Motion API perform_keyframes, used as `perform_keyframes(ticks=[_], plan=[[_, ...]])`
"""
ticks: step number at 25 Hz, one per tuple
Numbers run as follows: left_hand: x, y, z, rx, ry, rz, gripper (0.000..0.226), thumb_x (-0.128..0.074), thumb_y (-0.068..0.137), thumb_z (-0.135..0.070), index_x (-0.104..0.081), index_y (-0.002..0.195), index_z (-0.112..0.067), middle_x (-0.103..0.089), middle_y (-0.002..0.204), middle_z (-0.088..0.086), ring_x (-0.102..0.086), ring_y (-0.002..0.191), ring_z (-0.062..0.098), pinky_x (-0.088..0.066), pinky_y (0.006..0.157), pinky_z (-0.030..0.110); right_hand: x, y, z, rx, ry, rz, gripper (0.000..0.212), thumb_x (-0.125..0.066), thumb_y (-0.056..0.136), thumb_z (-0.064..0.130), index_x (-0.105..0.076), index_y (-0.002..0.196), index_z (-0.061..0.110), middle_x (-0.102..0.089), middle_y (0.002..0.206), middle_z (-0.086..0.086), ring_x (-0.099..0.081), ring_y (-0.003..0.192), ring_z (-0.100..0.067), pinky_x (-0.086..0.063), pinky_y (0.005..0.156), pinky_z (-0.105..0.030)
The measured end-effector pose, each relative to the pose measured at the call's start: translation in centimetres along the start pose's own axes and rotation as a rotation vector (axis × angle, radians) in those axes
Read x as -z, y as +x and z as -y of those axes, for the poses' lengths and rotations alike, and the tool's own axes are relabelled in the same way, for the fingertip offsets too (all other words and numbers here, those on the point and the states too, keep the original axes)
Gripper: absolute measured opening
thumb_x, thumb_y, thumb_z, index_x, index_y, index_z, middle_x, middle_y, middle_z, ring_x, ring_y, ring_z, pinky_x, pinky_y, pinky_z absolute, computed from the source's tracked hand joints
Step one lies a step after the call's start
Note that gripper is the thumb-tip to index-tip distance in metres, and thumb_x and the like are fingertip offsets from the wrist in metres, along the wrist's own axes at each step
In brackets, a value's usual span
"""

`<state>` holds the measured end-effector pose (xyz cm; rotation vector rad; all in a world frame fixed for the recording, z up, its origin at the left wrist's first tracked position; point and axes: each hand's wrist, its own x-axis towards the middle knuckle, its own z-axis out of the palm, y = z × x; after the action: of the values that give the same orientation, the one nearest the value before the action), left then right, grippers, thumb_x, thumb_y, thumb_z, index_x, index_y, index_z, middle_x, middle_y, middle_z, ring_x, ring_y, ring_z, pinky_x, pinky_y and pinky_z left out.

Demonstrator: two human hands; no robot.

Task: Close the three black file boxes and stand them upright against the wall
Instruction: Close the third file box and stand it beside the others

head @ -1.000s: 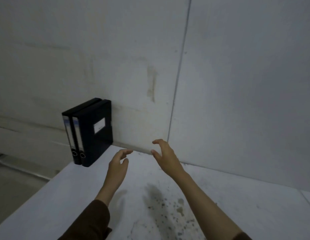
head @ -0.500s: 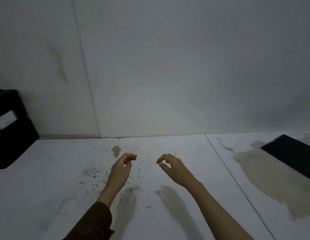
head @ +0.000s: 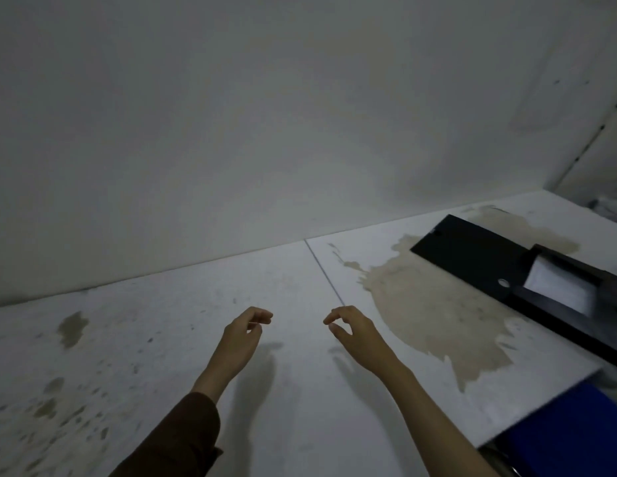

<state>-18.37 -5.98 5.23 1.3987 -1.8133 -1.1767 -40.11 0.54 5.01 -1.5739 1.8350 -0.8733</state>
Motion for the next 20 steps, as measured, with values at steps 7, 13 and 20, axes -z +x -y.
perform_keyframes(ticks=[7,13,20], plan=[[-8.4,7.3,-3.3,-0.001,0.022,0.133,0.031,-0.038,0.092,-0.002,-0.06,0.1,-0.022,-0.063,0.107,-0.003,-0.054,0.103,0.013,-0.039,0.075,0.015,6.6,3.6,-7.3,-0.147,0.015,-0.05,0.012,-0.052,0.092,0.017,-0.061,0.097,0.021,-0.055,0.119,0.0,-0.051,0.114,-0.016,-0.038,0.099,-0.031],[-14.0,10.2,-6.5,0.002,0.012,0.183,0.031,-0.038,0.091,-0.002,-0.06,0.101,-0.021,-0.064,0.106,-0.002,-0.055,0.097,0.008,-0.038,0.071,0.009,11.4,3.8,-12.3,-0.222,-0.008,-0.073,0.013,-0.052,0.092,0.016,-0.061,0.099,0.02,-0.055,0.121,-0.002,-0.051,0.114,-0.016,-0.035,0.093,-0.023],[-22.5,11.6,-9.5,0.032,0.024,0.177,0.032,-0.037,0.09,0.0,-0.06,0.102,-0.019,-0.064,0.107,0.0,-0.055,0.097,0.008,-0.037,0.073,0.009,18.9,4.4,-19.1,-0.261,-0.13,-0.203,0.021,-0.054,0.09,0.015,-0.056,0.11,0.019,-0.055,0.124,-0.004,-0.052,0.111,-0.022,-0.041,0.095,-0.038]])
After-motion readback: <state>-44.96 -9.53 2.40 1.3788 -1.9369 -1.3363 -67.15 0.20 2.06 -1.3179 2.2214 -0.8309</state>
